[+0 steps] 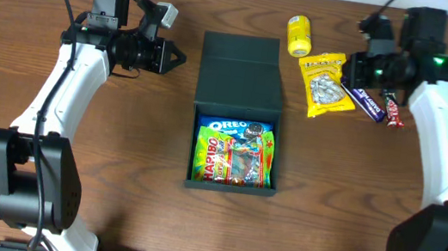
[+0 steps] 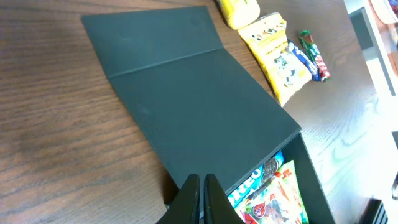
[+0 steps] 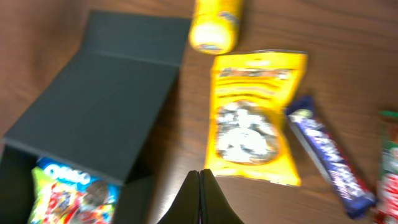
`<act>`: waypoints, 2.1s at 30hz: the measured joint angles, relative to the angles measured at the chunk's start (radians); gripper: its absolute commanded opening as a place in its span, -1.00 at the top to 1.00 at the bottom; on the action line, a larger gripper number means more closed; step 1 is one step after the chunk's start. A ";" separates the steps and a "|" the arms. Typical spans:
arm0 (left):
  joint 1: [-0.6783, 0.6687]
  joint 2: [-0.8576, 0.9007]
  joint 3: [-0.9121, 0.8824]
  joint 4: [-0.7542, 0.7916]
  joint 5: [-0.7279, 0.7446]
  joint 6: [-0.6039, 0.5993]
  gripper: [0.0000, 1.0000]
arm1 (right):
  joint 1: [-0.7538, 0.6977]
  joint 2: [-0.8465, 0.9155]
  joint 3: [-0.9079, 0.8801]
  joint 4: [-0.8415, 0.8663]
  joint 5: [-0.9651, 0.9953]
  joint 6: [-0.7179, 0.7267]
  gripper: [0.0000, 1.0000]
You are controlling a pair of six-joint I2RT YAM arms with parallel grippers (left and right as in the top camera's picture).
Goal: Pack container
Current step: 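Withdraw both grippers from the box to the sides, then reach right gripper to the yellow Hacks sweets bag and grasp it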
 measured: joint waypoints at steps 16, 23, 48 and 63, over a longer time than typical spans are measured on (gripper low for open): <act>-0.009 0.000 0.000 0.007 -0.060 0.014 0.89 | -0.072 0.224 -0.004 0.080 0.026 0.223 -0.40; -0.009 0.000 0.000 0.010 -0.061 0.055 0.89 | -0.079 0.313 -0.012 0.115 -0.015 0.374 -0.41; -0.009 0.000 0.000 0.190 -0.064 0.058 0.89 | 0.015 0.390 -0.012 0.144 0.101 0.357 -0.43; -0.009 0.000 0.000 0.189 -0.071 0.032 0.88 | 0.079 0.396 0.027 0.097 0.148 0.303 0.86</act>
